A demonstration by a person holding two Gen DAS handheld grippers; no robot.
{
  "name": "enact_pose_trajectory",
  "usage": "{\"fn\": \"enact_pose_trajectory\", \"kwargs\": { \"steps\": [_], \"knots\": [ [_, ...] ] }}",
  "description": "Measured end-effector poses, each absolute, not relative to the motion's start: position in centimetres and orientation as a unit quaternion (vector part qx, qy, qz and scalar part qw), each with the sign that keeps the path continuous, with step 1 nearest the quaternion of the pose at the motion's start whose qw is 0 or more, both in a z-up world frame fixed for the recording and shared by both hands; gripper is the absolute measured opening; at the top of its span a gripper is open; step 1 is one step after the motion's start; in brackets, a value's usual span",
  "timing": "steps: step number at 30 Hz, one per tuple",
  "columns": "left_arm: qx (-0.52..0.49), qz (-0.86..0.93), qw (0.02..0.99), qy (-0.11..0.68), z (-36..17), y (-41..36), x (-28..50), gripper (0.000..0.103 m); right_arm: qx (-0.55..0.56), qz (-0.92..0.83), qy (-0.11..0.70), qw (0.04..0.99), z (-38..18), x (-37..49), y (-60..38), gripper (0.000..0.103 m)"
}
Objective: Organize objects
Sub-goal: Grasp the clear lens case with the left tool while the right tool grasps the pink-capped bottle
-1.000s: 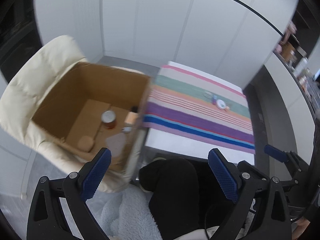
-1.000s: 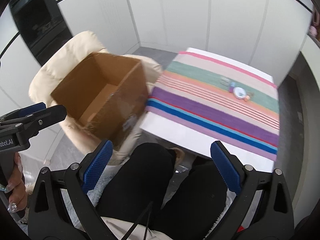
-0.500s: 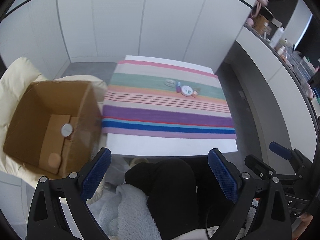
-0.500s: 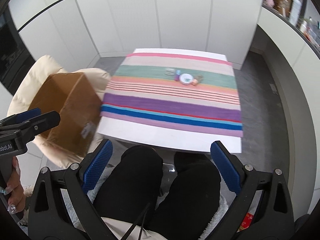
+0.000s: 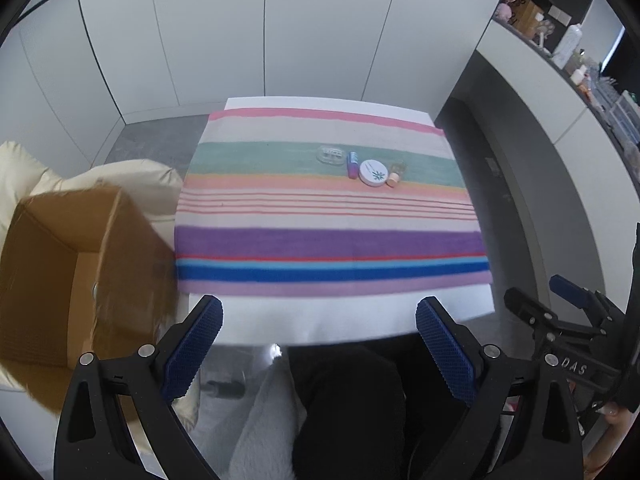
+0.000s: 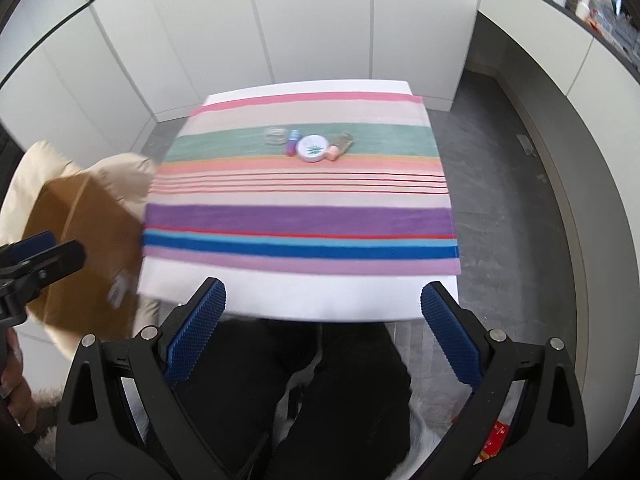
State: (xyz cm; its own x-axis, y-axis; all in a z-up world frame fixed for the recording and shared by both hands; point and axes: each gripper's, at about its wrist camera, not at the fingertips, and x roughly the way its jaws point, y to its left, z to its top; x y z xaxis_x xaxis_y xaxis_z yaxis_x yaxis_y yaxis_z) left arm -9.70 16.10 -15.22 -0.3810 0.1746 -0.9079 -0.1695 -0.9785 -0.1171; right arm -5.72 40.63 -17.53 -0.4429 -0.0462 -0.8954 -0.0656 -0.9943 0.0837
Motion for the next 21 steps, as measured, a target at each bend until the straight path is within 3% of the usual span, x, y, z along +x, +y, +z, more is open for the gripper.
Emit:
{"fn": "enact_pose_trajectory", "kwargs": {
  "steps": [6,11,21],
  "knots": [
    [-0.569,0.816,0.099,0.007,-20.0,17.9,-16.4,0.098,-0.522,0.851,0.055,0.012,-21.8,-12.4,43.4,0.100],
    [-0.589,0.801,0.109,-0.001,-24.1,19.1,-21.3,0.098,-0.457,0.888,-0.023,-0.054,-25.3,-18.4,44.3,0.100],
    [-0.596,0.793,0.122,-0.010,-31.5,21.8,-31.0,0.098,-0.464,0.867,-0.101,-0.153,-35.0,-28.6,43.8,0.100]
  ]
}}
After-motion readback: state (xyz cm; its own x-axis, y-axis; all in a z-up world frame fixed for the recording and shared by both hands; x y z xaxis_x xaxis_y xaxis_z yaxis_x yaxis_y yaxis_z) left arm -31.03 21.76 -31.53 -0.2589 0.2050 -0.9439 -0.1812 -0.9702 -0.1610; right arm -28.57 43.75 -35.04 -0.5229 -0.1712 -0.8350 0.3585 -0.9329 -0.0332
